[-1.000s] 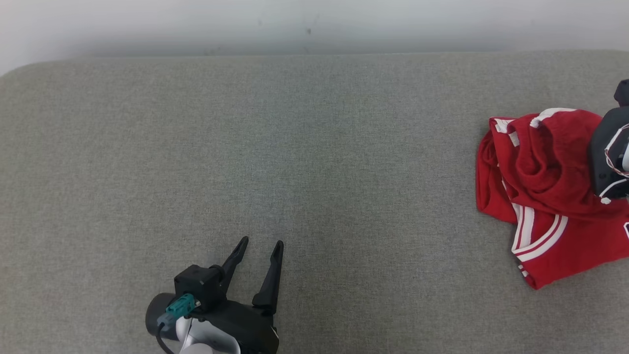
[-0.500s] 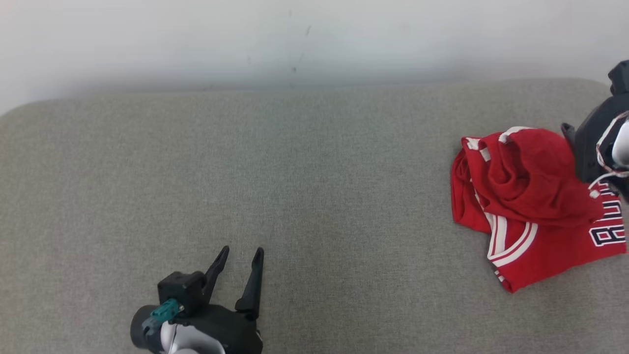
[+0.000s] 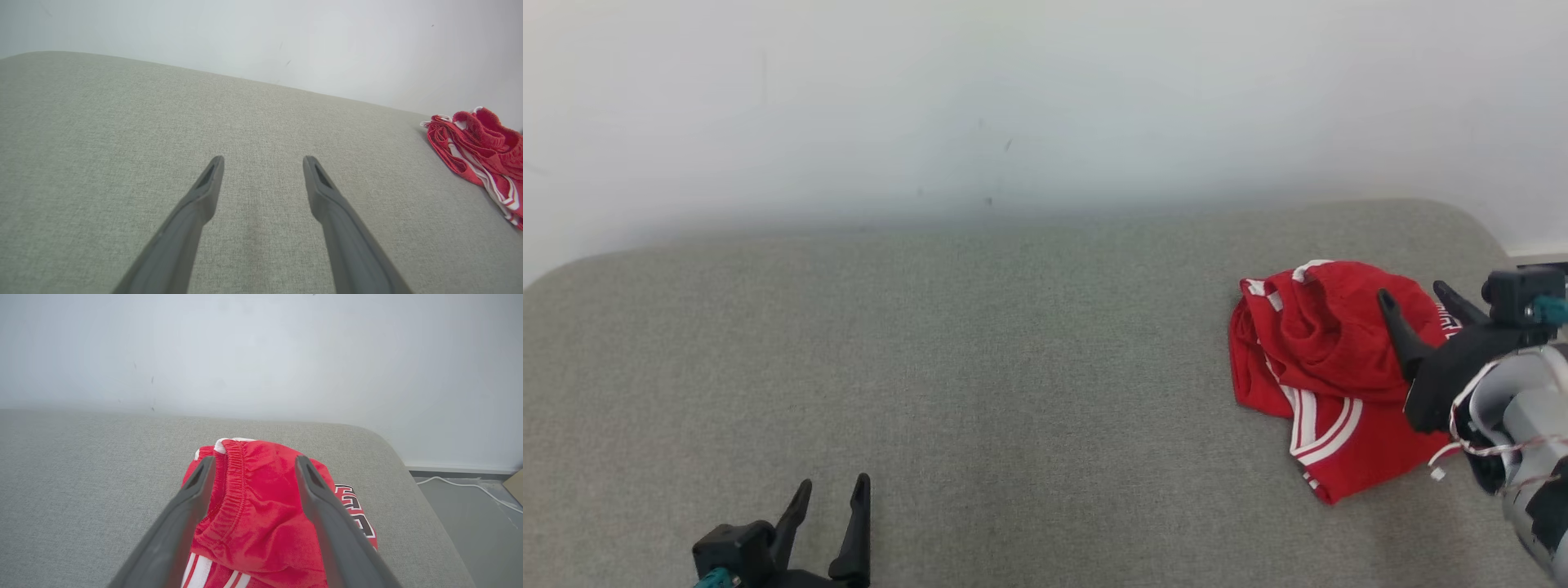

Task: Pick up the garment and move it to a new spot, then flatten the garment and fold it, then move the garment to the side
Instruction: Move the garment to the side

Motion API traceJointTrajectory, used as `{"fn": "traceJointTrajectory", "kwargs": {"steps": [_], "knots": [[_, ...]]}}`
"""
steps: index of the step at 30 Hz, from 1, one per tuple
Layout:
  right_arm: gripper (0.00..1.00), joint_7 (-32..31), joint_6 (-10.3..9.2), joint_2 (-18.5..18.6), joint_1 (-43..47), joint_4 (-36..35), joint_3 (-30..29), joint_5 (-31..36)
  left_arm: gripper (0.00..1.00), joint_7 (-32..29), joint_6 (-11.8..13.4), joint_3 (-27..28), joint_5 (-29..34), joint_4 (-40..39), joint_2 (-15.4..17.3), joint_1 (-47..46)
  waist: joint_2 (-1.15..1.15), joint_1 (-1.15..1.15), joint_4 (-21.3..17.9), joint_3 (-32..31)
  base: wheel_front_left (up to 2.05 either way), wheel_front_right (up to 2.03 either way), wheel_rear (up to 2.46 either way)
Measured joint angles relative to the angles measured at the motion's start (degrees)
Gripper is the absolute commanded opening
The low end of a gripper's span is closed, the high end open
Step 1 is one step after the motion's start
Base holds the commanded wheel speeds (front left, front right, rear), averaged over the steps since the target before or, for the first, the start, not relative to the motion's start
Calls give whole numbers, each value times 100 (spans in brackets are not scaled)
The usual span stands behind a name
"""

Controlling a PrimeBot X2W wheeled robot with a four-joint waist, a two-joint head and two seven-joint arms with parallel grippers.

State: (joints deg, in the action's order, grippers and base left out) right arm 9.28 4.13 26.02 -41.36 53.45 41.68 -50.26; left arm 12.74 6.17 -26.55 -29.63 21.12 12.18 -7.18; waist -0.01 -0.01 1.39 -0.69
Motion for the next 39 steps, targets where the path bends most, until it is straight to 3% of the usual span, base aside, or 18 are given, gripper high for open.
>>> {"fn": "traceJointTrajectory", "kwargs": {"steps": [4, 13, 20, 28, 35, 39], "knots": [[100, 633, -122, 0, 517, -441, -168, -40, 100, 44, 37, 100, 3, -194, 48, 89, 0, 0, -87, -154, 0, 0, 0], [100, 577, -673, 3, 1736, -1602, -376, -7, 100, 54, 88, 313, 43, -536, 146, 414, 0, 0, -155, -405, 0, 0, 0], [100, 535, -1002, 194, 2382, -2945, -794, 278, 100, 99, 88, 601, 98, -893, 312, 689, 1, 0, -179, -441, 0, 0, 0], [100, 535, -1122, 319, 3270, -4217, -1564, 566, 100, 99, 90, 871, 167, -1161, 353, 799, 1, 1, -193, -385, 0, 0, 0], [100, 535, -1125, 434, 3900, -4675, -2089, 953, 100, 32, 93, 1059, 542, -1298, 246, 984, 1, 1, -166, -319, 0, 0, 0], [100, 536, -1126, 336, 4207, -4847, -2788, 1168, 100, -85, 93, 1193, 726, -1438, 243, 1001, 1, 1, -138, -290, 0, 0, 0]]}}
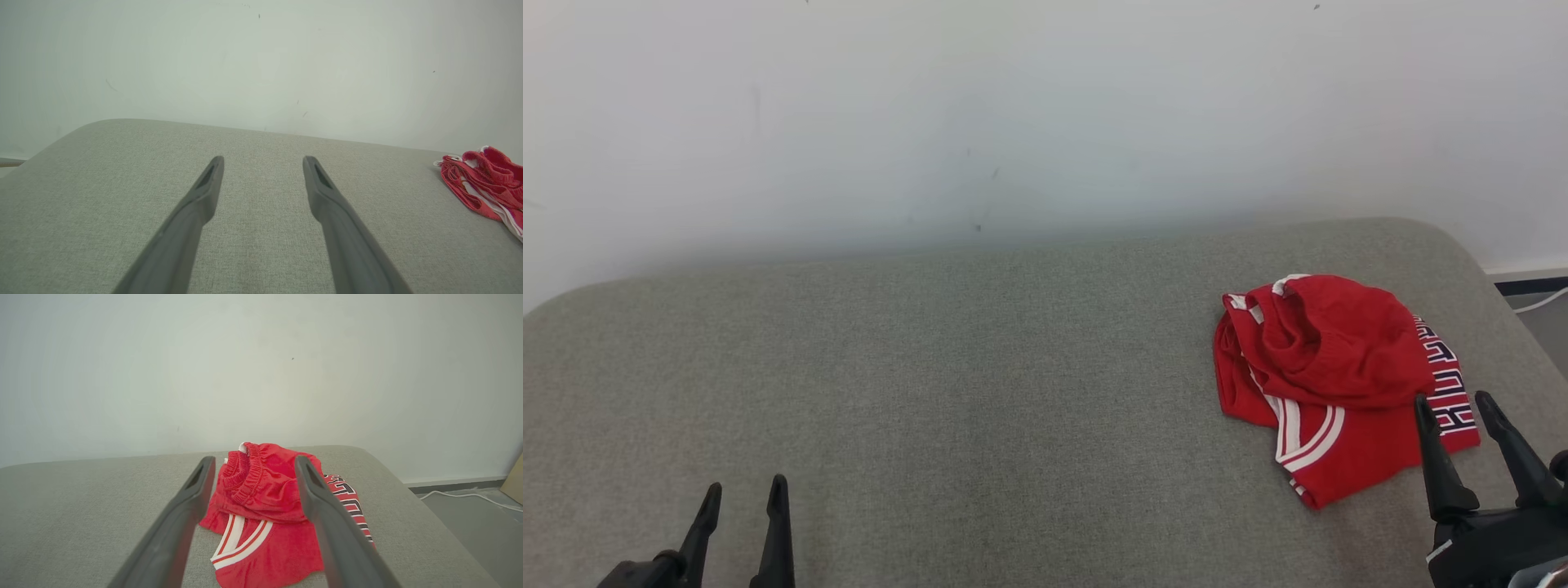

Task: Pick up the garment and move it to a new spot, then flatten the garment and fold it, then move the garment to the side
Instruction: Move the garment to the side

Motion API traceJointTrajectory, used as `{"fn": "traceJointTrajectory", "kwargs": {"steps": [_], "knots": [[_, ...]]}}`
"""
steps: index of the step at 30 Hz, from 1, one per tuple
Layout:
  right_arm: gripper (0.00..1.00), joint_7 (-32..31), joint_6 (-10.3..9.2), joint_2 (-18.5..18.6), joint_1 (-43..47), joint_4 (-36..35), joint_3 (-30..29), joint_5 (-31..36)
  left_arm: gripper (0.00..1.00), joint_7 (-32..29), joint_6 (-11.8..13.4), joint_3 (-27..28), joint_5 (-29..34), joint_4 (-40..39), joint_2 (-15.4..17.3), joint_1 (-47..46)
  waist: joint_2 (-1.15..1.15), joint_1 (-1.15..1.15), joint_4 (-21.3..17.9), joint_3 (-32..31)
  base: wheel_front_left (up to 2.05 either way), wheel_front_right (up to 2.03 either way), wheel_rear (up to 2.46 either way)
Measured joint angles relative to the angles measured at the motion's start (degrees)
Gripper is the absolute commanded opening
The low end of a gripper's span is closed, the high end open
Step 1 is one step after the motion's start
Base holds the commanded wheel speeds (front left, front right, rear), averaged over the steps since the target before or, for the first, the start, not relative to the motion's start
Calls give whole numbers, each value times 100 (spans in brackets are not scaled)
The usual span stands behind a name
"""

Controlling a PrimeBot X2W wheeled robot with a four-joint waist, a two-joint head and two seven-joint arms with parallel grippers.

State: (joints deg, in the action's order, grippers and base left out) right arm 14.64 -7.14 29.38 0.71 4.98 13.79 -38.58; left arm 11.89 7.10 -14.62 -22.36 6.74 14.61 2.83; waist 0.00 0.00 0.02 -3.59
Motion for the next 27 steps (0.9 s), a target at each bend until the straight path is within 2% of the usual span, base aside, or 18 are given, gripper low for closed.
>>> {"fn": "traceJointTrajectory", "kwargs": {"steps": [7, 14, 23, 27], "knots": [[100, 0, 0, -412, 391, -301, -490, 115, 100, -133, 0, 91, 20, -180, -94, 35, 0, 0, 31, 35, 0, 0, 0], [100, 0, 0, -513, 541, -552, -600, 302, 100, -341, 1, 79, 76, -304, -87, 47, 0, 0, 38, 60, 0, 0, 0], [100, 0, 0, -564, 655, -708, -712, 544, 100, -521, 1, 288, 435, -379, -101, 54, 0, 0, 48, 64, 0, 0, 0], [100, -3, 0, -560, 710, -771, -726, 697, 100, -670, 1, 204, 677, -453, -25, 59, 0, 0, 56, 49, 0, 0, 0]]}}
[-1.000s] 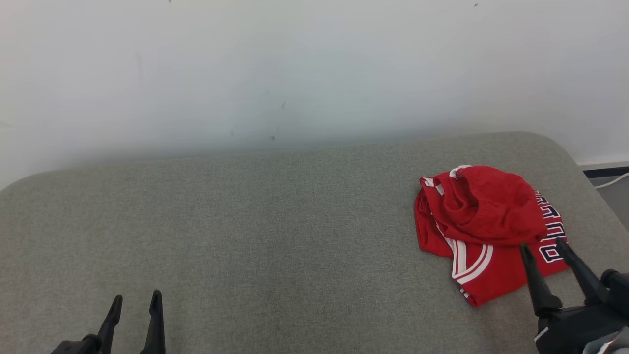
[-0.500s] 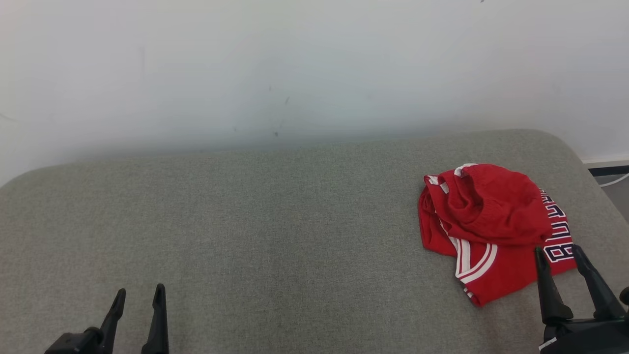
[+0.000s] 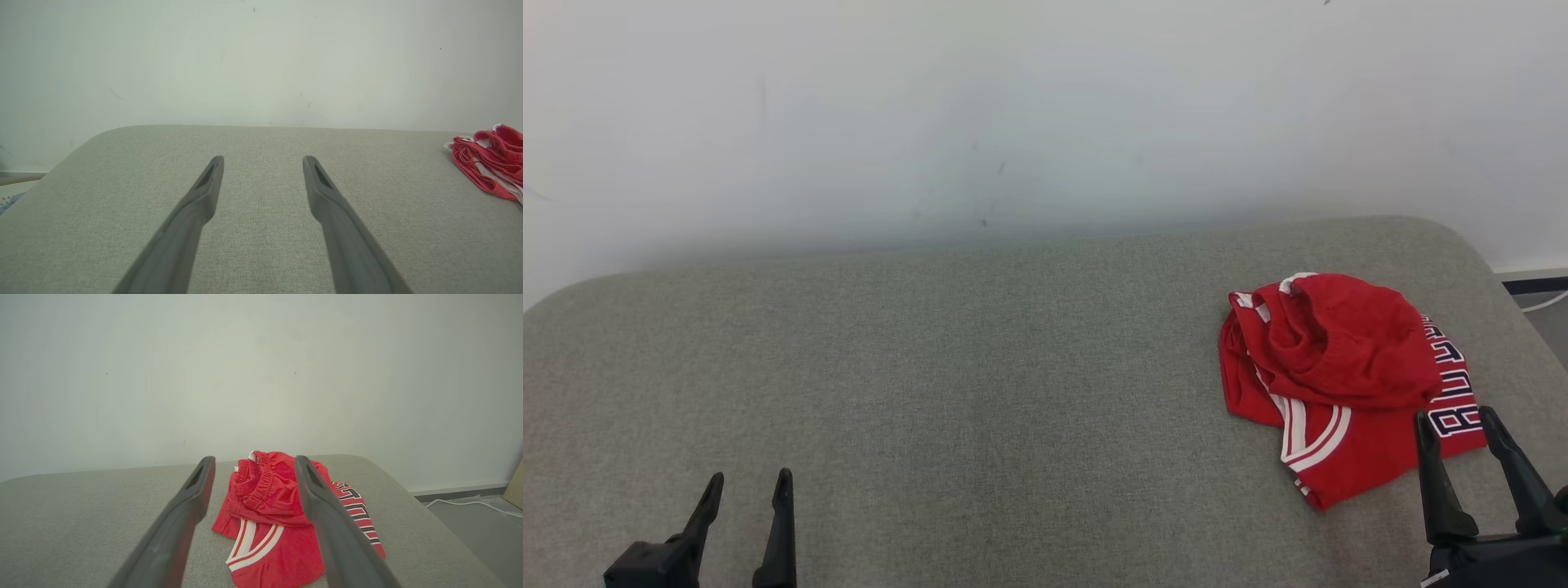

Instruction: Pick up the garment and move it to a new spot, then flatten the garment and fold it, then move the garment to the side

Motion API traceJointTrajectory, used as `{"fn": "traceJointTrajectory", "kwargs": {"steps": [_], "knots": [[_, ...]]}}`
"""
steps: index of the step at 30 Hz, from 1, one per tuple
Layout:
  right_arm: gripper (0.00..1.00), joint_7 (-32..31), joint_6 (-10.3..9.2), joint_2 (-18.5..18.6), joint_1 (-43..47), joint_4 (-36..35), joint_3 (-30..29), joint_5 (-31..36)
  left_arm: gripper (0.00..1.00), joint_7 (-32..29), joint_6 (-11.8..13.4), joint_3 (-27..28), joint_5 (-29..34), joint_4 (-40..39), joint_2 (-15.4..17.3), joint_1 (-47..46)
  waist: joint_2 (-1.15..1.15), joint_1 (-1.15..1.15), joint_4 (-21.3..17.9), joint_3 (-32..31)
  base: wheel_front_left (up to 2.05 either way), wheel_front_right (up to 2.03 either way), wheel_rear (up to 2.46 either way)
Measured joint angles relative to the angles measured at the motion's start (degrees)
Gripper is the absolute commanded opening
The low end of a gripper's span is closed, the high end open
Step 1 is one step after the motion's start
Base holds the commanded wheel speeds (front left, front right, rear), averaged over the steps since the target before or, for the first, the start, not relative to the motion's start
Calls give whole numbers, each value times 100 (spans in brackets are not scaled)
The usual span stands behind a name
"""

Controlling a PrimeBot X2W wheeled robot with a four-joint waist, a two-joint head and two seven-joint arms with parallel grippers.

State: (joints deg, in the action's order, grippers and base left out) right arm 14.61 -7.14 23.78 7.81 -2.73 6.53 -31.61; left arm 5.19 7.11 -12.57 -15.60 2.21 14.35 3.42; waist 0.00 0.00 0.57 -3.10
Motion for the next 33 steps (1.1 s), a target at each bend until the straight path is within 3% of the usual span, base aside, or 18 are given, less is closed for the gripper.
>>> {"fn": "traceJointTrajectory", "kwargs": {"steps": [33], "knots": [[100, -357, 0, -92, 107, -294, -222, 349, 100, -510, 0, 252, 339, -538, -99, 123, 0, 0, 14, 40, 0, 0, 0]]}}
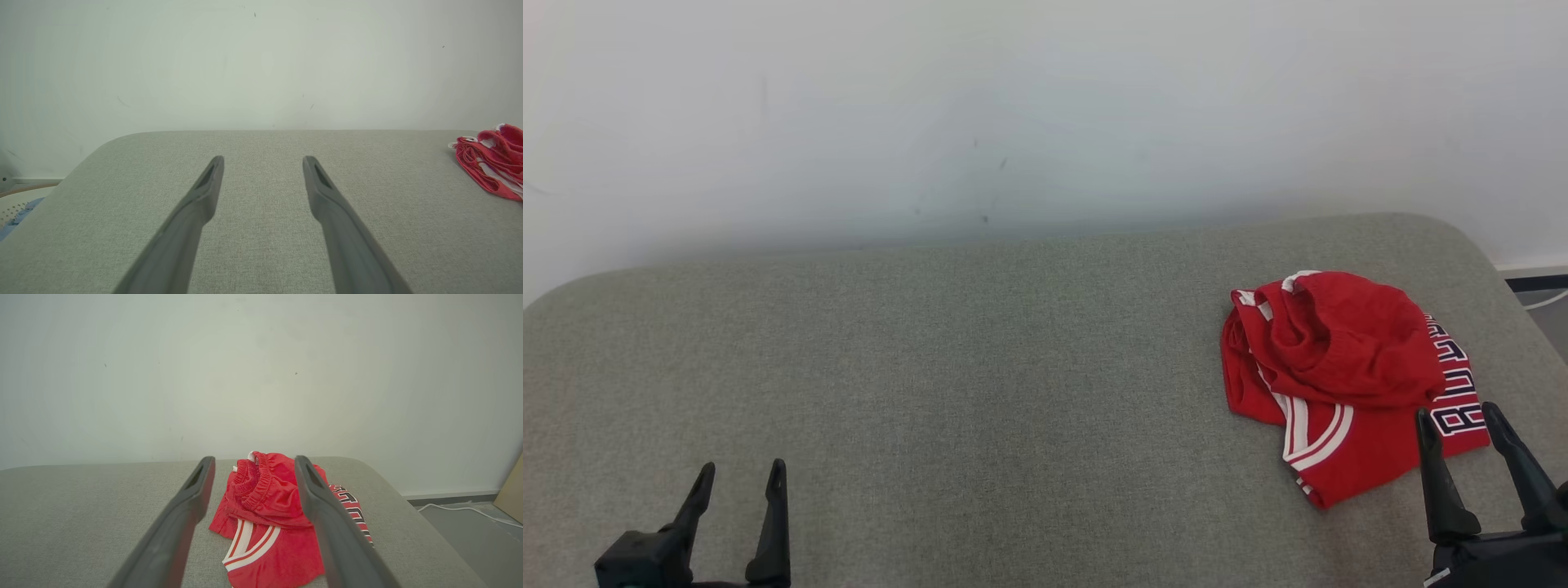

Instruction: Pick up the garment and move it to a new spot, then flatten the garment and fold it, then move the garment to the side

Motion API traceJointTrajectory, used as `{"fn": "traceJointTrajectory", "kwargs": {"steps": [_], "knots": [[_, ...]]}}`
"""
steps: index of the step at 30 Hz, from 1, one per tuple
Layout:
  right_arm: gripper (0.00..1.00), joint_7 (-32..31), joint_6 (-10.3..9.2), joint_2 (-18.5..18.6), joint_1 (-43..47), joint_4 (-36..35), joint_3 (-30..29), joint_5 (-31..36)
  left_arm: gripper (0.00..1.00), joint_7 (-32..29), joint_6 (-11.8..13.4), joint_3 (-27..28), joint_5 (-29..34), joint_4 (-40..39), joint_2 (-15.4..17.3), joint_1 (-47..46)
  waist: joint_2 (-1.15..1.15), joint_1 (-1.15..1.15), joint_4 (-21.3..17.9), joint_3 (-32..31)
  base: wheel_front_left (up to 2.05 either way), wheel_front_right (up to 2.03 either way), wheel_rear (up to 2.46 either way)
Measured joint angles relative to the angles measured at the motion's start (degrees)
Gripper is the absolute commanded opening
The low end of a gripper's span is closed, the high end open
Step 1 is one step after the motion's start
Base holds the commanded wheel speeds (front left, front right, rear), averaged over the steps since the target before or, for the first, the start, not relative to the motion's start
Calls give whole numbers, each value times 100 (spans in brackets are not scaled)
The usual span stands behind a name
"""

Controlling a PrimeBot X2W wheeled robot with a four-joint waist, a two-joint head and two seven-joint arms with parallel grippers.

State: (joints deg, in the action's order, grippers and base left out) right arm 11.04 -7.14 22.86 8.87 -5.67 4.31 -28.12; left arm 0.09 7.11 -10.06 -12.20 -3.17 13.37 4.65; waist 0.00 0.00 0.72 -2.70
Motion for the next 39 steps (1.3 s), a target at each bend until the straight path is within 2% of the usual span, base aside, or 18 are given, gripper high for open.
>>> {"fn": "traceJointTrajectory", "kwargs": {"steps": [1, 2, 8, 13, 39], "knots": [[100, -2, 0, -7, 1, -3, -7, 1, 100, -8, 0, 11, 11, -5, -3, 0, 0, 0, -1, 0, 0, 0, 0], [0, -2, 0, -15, 1, 3, -7, 1, 0, -12, -1, 13, 19, 2, -8, 1, 0, 0, -2, -1, 0, 0, 0], [0, -3, 7, -355, 174, 360, 155, -1, 0, -12, -7, -75, 7, 367, -203, 162, 0, 0, -2, 0, 0, 0, 0], [0, -100, 57, -436, 191, 423, 99, -193, 0, -43, -32, -11, -153, 436, -252, 193, 0, 0, -6, 16, 0, 0, 0], [0, -589, 374, -886, -192, 905, -270, -1919, 0, -259, -369, 417, -2393, 839, -478, -58, 0, 0, -23, 93, 0, 0, 0]]}}
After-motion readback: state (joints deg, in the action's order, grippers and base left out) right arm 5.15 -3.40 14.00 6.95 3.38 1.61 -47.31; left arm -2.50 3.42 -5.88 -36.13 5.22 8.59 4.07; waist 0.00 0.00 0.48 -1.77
